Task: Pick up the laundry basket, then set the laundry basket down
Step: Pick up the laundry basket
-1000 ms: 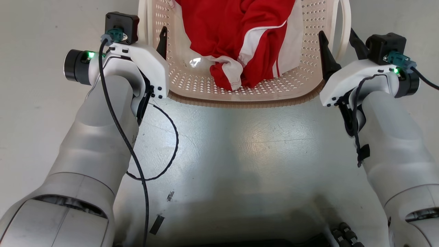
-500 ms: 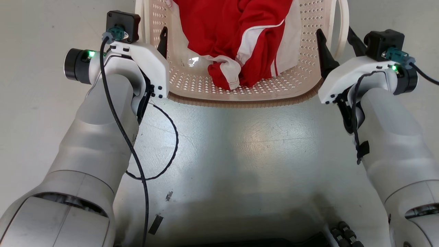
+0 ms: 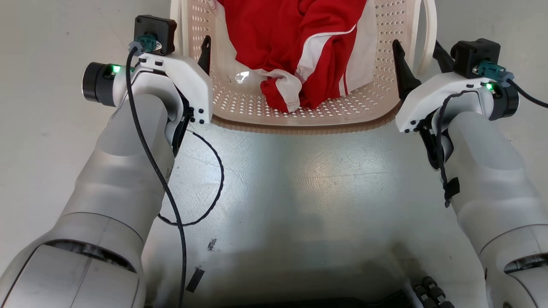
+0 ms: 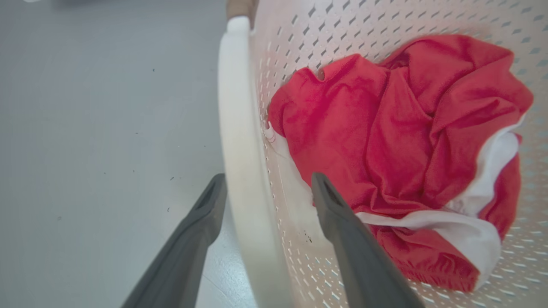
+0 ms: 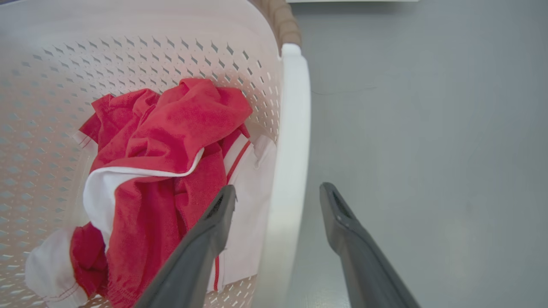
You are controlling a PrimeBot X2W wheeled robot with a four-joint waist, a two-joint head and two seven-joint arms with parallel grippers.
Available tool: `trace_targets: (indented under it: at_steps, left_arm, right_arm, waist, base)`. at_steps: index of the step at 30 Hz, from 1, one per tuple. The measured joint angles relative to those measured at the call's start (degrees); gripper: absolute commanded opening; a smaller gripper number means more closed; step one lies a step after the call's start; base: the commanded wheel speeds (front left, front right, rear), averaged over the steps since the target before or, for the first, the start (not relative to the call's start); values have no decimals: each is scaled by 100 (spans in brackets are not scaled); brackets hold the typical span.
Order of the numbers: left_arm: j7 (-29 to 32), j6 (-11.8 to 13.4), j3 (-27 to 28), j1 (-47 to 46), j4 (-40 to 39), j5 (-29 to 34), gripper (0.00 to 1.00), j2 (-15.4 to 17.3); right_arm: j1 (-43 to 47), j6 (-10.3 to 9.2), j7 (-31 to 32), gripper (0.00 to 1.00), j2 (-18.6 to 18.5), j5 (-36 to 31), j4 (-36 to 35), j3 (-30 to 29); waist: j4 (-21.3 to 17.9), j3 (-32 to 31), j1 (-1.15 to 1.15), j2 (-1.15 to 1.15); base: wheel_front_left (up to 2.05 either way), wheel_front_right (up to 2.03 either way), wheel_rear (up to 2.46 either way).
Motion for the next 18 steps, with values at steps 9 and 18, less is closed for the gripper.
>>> trace_targets:
  at_steps: [9,18]
  left_arm:
    - [1,11,-160,1,10,-129,0,-4]
    - [36,69,-326,71,23,-372,0,-8]
  right_arm:
    - [-58,1,-48,0,37,109,182,68]
    - [-63,0,-47,0,37,170,380,219]
  waist:
    - [-9,10,0,0]
    - [1,-158,0,0]
  base:
    - [0,0,0]
    - [0,0,0]
